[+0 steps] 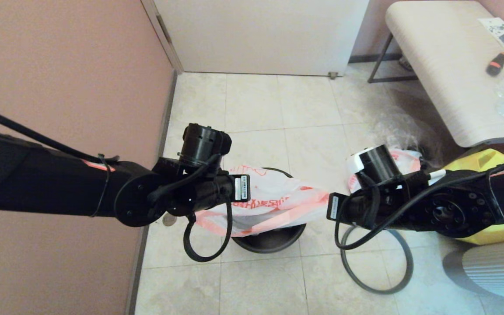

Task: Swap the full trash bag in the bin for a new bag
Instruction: Put the new garbage bag on the trash can

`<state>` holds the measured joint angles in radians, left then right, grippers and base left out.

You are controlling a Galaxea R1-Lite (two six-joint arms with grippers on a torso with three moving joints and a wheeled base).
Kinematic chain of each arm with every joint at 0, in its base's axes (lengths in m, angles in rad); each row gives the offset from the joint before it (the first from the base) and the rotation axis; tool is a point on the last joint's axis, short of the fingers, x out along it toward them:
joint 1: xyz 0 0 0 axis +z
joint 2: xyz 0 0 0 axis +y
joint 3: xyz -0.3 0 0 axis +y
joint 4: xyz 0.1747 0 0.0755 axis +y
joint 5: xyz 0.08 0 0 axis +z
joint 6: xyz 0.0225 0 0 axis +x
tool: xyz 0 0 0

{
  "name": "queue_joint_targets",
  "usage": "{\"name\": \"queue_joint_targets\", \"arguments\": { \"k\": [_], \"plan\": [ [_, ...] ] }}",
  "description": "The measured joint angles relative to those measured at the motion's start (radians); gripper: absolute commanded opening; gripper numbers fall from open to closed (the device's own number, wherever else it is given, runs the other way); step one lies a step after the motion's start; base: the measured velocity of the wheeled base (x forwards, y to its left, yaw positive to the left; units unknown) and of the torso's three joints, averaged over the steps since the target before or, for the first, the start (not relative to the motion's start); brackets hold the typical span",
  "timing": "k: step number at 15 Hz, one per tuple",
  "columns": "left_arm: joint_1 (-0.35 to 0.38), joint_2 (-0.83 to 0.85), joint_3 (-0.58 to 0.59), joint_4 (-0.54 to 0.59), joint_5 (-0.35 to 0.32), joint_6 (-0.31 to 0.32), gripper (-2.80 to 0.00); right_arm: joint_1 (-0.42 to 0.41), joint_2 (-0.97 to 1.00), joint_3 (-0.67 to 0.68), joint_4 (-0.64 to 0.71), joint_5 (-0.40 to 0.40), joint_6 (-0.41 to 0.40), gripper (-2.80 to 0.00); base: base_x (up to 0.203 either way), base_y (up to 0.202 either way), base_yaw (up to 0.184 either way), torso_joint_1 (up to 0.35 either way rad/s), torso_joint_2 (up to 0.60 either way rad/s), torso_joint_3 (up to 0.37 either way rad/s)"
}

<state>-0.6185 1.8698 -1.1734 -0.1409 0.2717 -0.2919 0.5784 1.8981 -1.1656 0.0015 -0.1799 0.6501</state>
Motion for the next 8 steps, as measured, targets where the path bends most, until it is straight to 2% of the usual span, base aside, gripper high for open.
{"name": "queue_joint_targets", "arguments": {
  "k": [3, 6, 8],
  "plan": [
    [0.009, 0.006, -0.039, 0.008, 0.001, 0.003, -2.8, 0.031, 0.044, -0.071, 0.043, -0.063, 0.056, -2.8, 0.0, 0.0, 0.0, 0.0, 0.0, 0.0],
    [0.011, -0.005, -0.057, 0.018, 0.006, 0.004, -2.8, 0.063, 0.073, -0.139, 0.171, -0.087, 0.122, -2.8, 0.0, 0.0, 0.0, 0.0, 0.0, 0.0],
    [0.006, -0.016, -0.087, 0.098, 0.015, -0.01, -2.8, 0.099, 0.087, -0.169, 0.23, -0.092, 0.126, -2.8, 0.0, 0.0, 0.0, 0.0, 0.0, 0.0]
  ]
}}
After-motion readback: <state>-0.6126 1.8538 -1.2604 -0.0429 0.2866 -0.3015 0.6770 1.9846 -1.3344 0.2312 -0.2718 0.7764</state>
